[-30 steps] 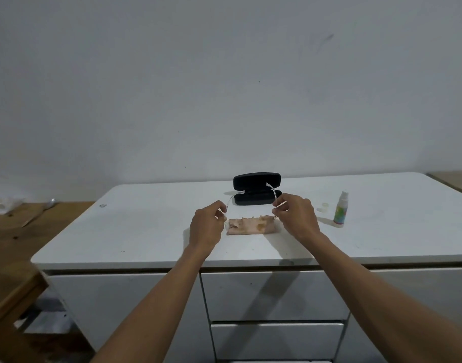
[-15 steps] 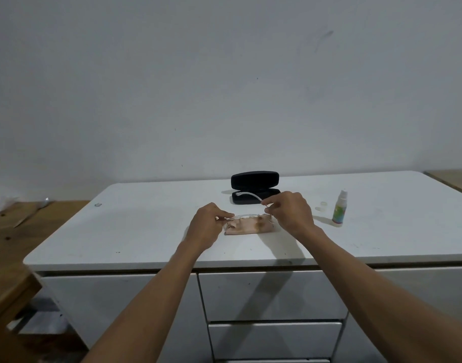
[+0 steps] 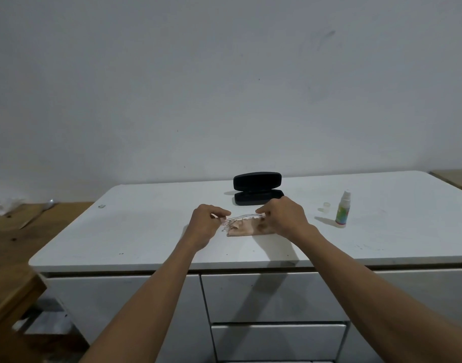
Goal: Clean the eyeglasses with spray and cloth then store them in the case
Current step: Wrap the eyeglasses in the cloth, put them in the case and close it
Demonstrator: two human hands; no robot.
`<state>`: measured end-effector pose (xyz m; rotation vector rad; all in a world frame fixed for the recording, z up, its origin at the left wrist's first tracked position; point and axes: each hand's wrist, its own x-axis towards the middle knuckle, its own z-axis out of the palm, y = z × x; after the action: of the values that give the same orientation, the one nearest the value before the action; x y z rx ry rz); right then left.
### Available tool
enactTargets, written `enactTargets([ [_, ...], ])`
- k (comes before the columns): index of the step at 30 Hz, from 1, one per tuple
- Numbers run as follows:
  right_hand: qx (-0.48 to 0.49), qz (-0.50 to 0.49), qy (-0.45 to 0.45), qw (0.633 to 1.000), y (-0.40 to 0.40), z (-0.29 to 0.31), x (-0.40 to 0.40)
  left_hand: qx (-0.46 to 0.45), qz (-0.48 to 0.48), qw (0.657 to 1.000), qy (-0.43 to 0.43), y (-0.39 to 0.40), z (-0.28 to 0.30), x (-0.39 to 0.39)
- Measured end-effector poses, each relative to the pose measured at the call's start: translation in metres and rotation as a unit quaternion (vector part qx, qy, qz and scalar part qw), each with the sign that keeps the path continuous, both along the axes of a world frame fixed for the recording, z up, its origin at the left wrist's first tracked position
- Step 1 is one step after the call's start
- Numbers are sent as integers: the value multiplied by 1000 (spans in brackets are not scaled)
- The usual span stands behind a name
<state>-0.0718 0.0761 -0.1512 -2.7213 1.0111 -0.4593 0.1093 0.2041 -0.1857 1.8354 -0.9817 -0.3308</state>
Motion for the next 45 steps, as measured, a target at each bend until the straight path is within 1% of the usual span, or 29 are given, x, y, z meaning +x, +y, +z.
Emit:
enactTargets([
  [3,50,19,-51,997,-2,1,-4,-19,-10,1000,-17,6,9,-8],
  [5,76,40,-65,994,-4,-1,-8,-8,-33,999,-43,8,12,-10],
  [8,86,62,-59,993,-5,-3,-14,53,-66,991,-103,12,14,-8],
  [11,76,65,-37,994,-6,-5,-18,94,-77,978,-170,14,17,-8],
  [13,73,70,-24,995,-10,-8,-19,115,-82,970,-200,15,18,-8],
  [18,92,84,-1,992,-18,-11,-20,120,-90,967,-204,15,19,-9],
  [24,56,96,-12,994,-21,-16,-20,102,-89,967,-216,15,11,-9],
  [29,48,107,-24,993,-24,-13,-22,87,-97,966,-224,9,7,-5],
  [32,40,111,-50,992,-33,-5,-19,70,-92,967,-229,-4,15,0],
  [38,46,79,-85,992,-69,10,0,53,-81,967,-234,-44,34,17],
  [45,58,70,-89,992,-111,4,24,36,-69,973,-217,-86,29,32],
])
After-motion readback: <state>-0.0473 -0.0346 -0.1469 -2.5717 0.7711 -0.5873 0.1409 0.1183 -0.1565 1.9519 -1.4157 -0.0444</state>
